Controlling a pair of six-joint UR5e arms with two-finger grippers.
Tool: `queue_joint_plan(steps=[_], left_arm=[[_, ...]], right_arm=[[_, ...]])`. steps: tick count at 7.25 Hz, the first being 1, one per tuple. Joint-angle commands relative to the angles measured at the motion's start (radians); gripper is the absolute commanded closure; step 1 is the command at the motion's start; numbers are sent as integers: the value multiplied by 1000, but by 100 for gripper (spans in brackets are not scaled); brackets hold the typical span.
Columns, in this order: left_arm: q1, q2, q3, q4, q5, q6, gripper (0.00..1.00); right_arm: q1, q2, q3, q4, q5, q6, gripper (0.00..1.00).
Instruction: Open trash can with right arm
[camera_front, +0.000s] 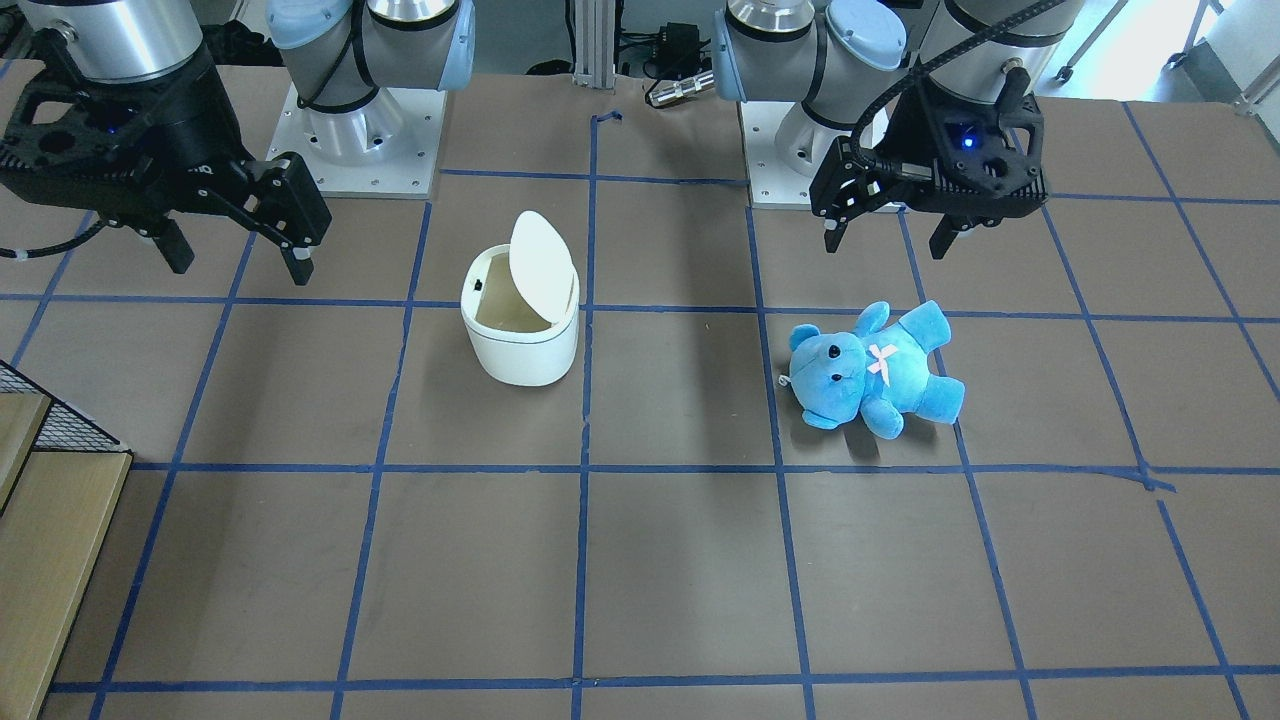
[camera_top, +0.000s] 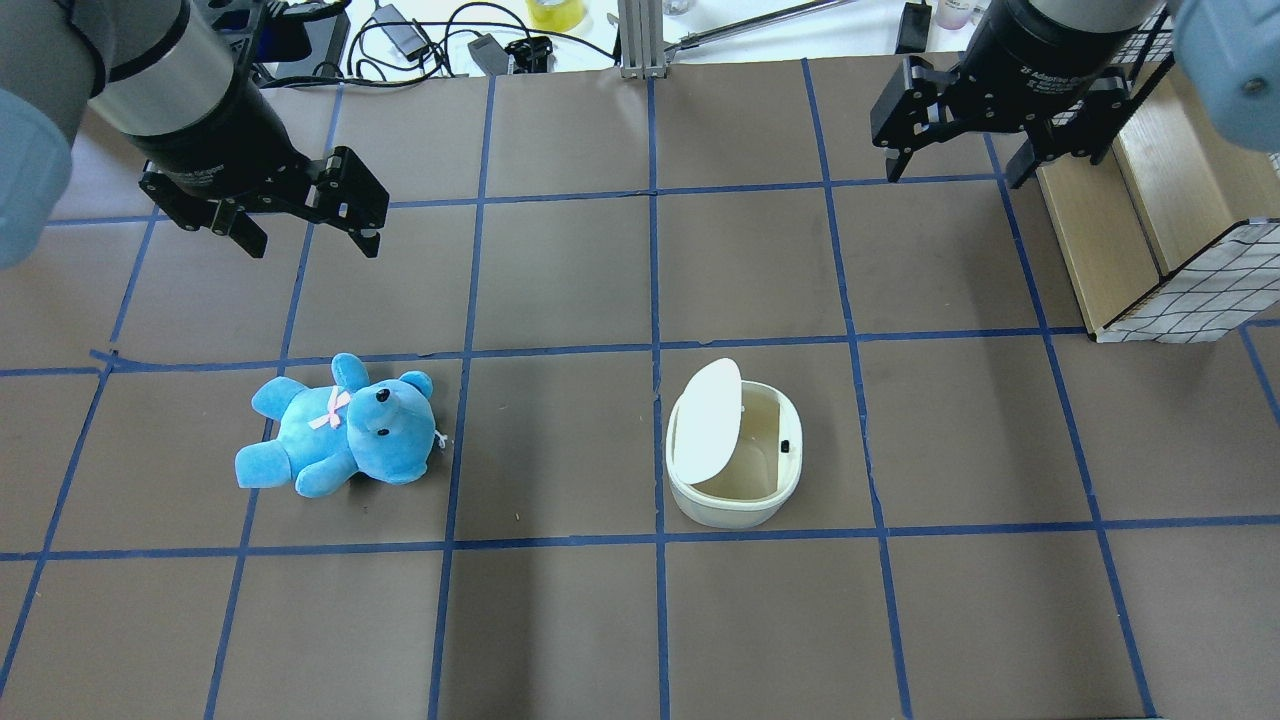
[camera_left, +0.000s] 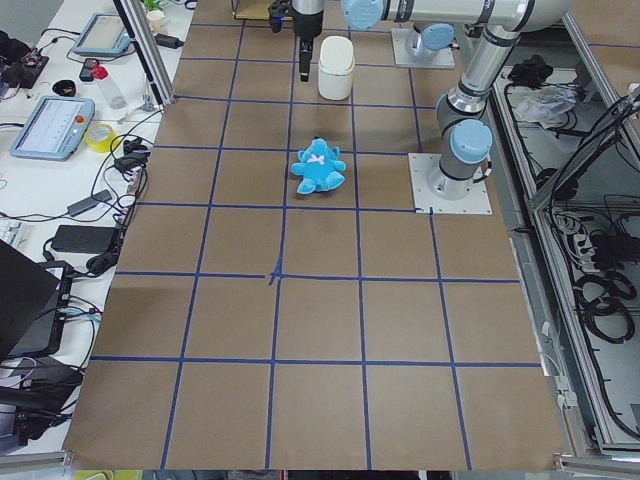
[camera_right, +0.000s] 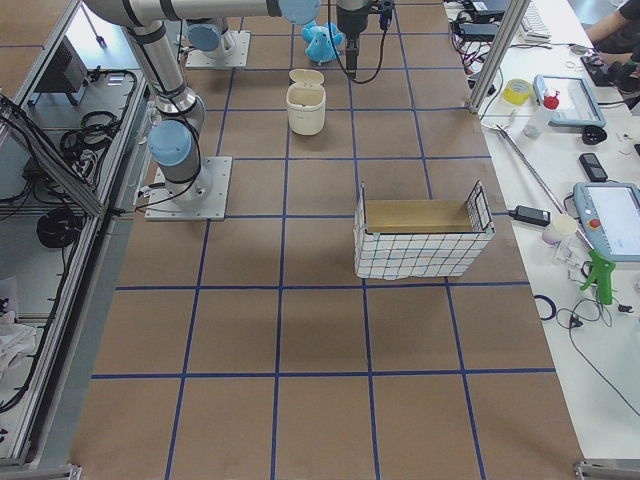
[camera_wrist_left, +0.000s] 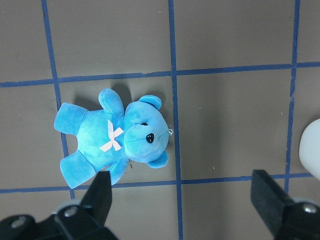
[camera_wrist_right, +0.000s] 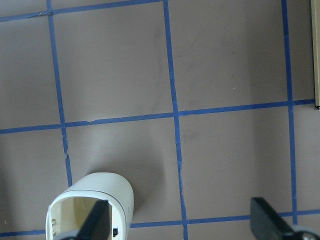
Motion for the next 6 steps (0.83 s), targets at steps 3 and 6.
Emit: queue_joint_plan(steps=[3,6], left_arm=[[0,0,0,0,0,0,0],[0,0,0,0,0,0,0]], right_arm=[[4,-3,-1,31,-34,-3,0],[3,-3,-1,31,-23,-5,0]])
